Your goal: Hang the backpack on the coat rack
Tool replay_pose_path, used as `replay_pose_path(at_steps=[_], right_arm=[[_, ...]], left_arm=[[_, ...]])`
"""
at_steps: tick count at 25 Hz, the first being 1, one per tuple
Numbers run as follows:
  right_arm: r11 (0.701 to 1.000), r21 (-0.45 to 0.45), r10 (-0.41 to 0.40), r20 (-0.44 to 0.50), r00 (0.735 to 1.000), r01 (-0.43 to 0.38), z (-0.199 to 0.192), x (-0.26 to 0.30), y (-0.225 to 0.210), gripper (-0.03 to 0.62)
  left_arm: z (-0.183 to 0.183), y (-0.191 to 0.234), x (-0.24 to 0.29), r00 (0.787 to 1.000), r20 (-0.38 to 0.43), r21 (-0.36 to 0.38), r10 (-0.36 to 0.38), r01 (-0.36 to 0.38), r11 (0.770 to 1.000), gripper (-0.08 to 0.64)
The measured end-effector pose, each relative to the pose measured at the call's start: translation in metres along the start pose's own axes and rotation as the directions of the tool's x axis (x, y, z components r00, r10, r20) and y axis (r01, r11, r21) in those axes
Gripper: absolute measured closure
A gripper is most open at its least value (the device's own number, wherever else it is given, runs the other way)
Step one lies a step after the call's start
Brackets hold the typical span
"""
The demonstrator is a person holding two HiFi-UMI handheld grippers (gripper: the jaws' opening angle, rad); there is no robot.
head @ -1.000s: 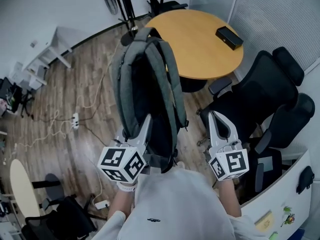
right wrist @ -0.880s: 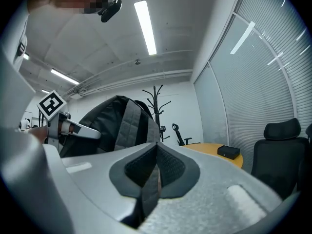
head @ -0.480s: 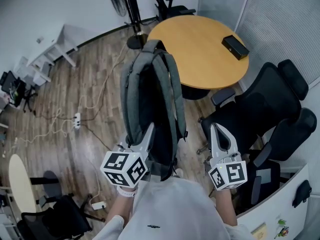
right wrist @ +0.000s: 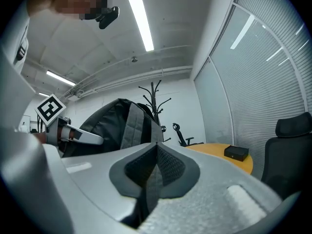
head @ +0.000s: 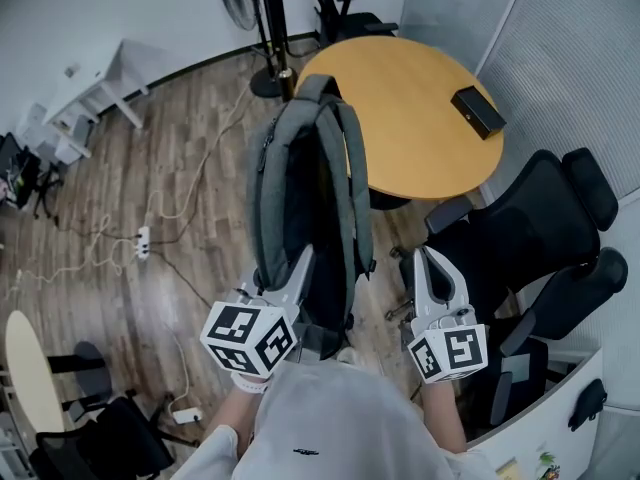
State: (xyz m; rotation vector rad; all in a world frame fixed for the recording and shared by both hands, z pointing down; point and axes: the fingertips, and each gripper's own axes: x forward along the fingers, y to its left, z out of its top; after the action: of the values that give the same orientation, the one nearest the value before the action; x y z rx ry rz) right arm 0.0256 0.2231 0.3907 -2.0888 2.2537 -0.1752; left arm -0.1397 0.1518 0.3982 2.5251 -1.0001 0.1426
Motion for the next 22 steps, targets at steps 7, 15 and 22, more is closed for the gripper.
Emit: replay_pose_path(at_steps=[7, 15, 22], right_arm=[[0.999, -0.011, -0.035, -0.014, 0.999, 0.035, 0.011, 0.063, -0.014, 0.6], [0.998, -0.029, -0.054, 0.038, 0.998, 0.055, 0.038, 0.138, -0.01, 0.6], [0.995, -0.05, -0.089, 0.05, 0.995, 0.091, 0.041, 0.182, -0.006, 0.6]], left_arm=[[0.039, 0.027, 0.052, 0.998, 0.01, -0.01, -0.062, 0.062, 0.998, 0.436], [0.075, 0.057, 0.085, 0.99, 0.014, 0.004, -0.142, 0.142, 0.99, 0.436], [0.102, 0.083, 0.108, 0.981, 0.03, 0.027, -0.192, 0.191, 0.981, 0.436]])
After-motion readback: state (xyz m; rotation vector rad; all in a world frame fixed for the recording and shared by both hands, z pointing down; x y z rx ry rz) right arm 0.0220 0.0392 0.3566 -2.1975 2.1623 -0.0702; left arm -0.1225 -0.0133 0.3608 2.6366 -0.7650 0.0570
